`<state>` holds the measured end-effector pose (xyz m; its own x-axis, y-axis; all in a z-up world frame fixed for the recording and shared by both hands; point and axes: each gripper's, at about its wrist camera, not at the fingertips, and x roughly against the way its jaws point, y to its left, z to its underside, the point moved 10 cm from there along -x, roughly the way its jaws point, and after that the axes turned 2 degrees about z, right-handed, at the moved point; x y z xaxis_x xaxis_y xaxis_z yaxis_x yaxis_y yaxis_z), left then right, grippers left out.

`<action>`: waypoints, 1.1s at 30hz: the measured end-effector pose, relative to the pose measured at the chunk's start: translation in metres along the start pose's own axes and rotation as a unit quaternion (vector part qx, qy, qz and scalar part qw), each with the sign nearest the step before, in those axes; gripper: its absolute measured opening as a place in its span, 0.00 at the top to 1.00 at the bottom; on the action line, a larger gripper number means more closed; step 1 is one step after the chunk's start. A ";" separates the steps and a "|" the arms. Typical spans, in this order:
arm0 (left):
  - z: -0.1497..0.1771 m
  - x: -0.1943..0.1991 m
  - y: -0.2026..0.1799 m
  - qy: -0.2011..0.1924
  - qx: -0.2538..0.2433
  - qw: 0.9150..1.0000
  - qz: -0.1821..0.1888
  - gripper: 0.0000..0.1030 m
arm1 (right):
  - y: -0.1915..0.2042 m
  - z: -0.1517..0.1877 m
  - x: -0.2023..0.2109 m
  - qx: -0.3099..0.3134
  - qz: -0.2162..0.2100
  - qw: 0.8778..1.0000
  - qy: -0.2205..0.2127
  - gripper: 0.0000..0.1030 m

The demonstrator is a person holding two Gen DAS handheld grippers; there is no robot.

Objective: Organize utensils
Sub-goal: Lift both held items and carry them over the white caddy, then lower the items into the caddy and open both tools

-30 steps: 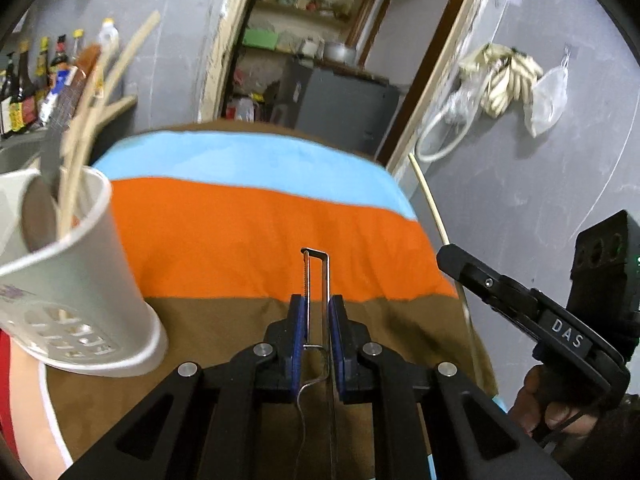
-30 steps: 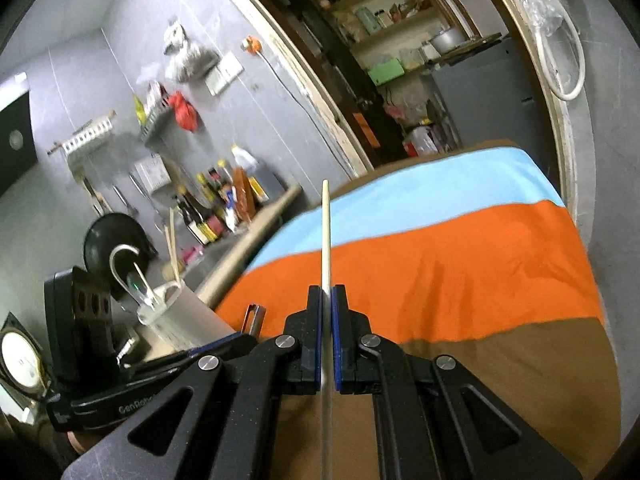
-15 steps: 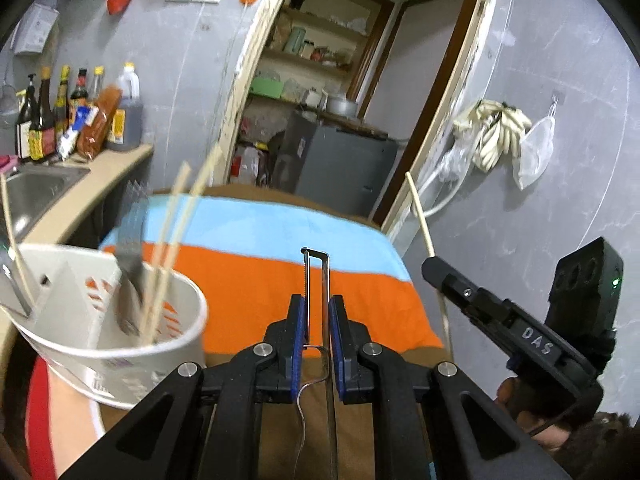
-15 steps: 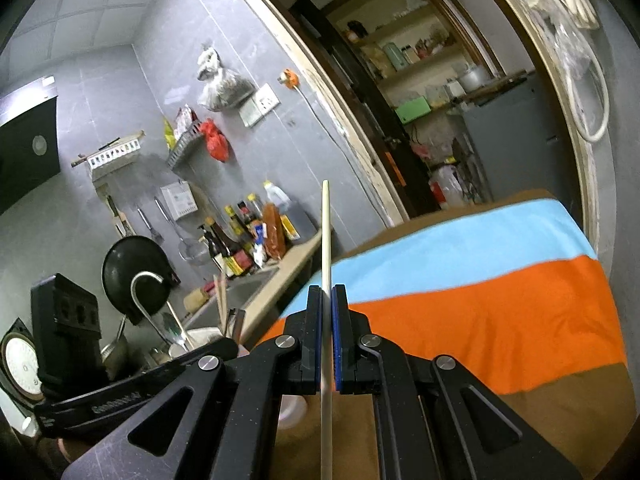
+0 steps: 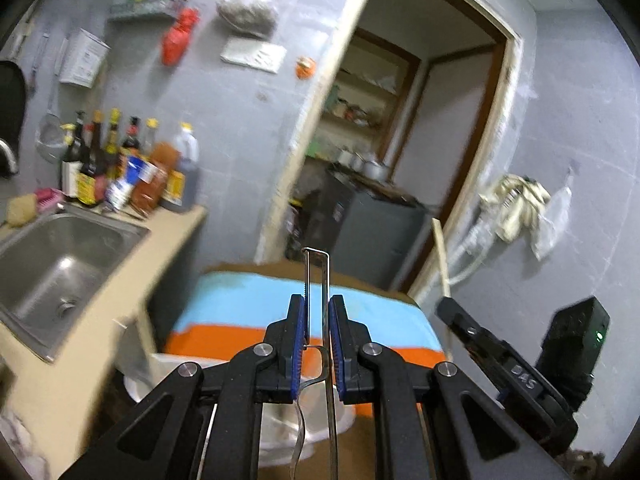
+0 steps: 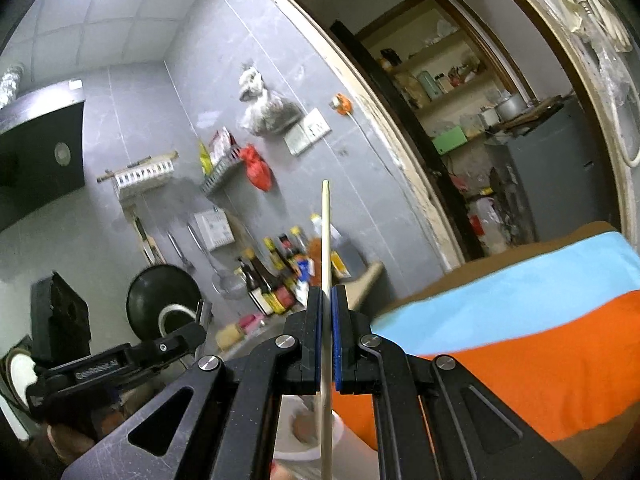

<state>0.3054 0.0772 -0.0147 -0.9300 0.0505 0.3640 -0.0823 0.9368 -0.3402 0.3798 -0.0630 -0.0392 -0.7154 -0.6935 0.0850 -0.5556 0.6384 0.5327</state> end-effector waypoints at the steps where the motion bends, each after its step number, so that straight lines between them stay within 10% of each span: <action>1: -0.007 0.002 0.013 -0.009 0.006 1.000 -0.008 0.88 | 0.006 -0.001 -0.005 -0.002 -0.003 1.000 -0.009 0.96; 12: -0.034 -0.008 0.098 -0.058 0.070 0.996 -0.023 0.88 | 0.024 0.015 -0.048 -0.041 0.013 0.997 -0.070 0.96; 33: -0.010 -0.036 0.085 -0.095 0.021 0.995 0.004 0.88 | 0.016 0.050 -0.056 0.032 0.065 0.994 -0.081 0.96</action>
<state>0.3359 0.1588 -0.0484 -0.9815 -0.0116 0.1911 -0.0848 0.9213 -0.3794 0.3905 0.0026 -0.0775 -0.8390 -0.5440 0.0107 -0.4754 0.7426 0.4718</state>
